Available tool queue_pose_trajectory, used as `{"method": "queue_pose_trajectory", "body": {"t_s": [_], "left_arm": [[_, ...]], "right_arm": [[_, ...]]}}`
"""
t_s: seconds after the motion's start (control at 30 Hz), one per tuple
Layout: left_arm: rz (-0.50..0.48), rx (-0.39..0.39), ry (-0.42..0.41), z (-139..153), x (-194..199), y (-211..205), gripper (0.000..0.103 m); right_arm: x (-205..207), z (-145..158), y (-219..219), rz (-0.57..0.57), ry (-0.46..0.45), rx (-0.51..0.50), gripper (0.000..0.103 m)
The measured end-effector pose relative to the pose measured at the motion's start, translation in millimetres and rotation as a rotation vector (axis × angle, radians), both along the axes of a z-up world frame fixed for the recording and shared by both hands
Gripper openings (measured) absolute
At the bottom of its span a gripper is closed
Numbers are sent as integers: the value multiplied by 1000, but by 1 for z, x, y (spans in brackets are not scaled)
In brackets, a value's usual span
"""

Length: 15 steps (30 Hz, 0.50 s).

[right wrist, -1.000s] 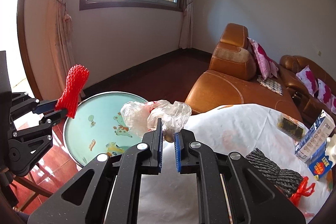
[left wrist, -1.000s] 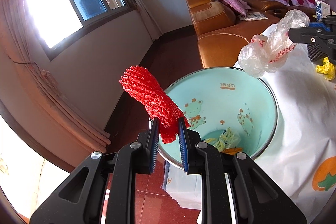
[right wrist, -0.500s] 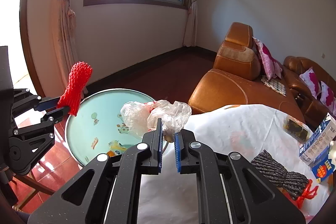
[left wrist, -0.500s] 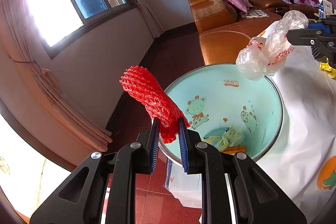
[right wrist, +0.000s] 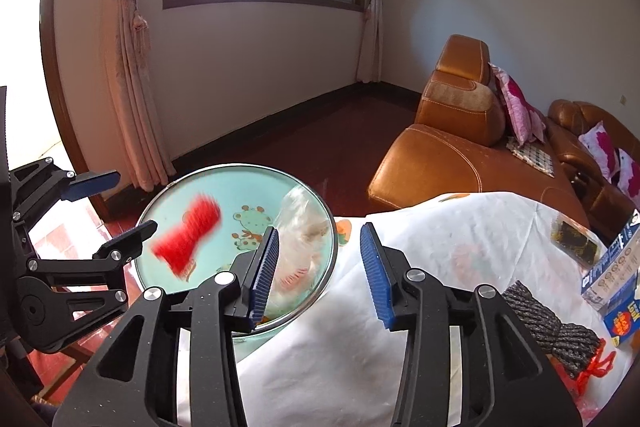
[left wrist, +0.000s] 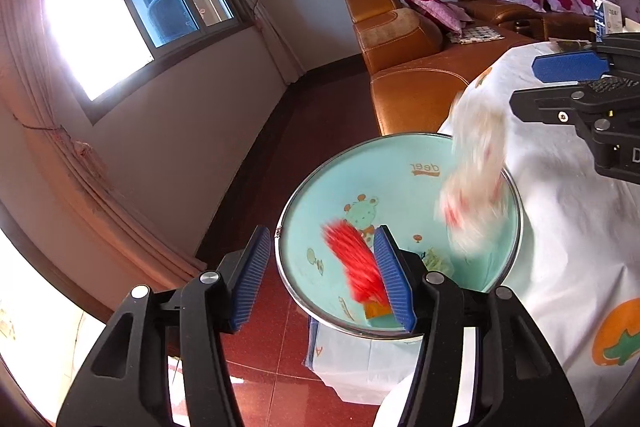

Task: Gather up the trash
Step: 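Open the left tool over the bin while the right tool releases the clear bag, then move both open tools back over the trash on the table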

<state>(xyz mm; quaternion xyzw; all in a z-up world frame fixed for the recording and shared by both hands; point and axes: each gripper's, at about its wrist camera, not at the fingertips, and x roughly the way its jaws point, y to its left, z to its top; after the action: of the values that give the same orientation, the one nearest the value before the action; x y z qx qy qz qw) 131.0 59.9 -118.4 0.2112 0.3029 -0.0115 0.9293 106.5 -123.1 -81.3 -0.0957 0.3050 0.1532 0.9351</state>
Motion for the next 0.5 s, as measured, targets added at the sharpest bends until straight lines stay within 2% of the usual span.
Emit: {"method": "queue_pose_trajectory", "body": {"t_s": [0.27,0.5], "left_arm": [[-1,-52,11,5,-7,-3,60],[-121,-106,53,2,-33,-47,63]], "right_arm": [[-28,17,-23,-59,-14,3,49],[-90,33,-104,-226,-37,9,55]]}}
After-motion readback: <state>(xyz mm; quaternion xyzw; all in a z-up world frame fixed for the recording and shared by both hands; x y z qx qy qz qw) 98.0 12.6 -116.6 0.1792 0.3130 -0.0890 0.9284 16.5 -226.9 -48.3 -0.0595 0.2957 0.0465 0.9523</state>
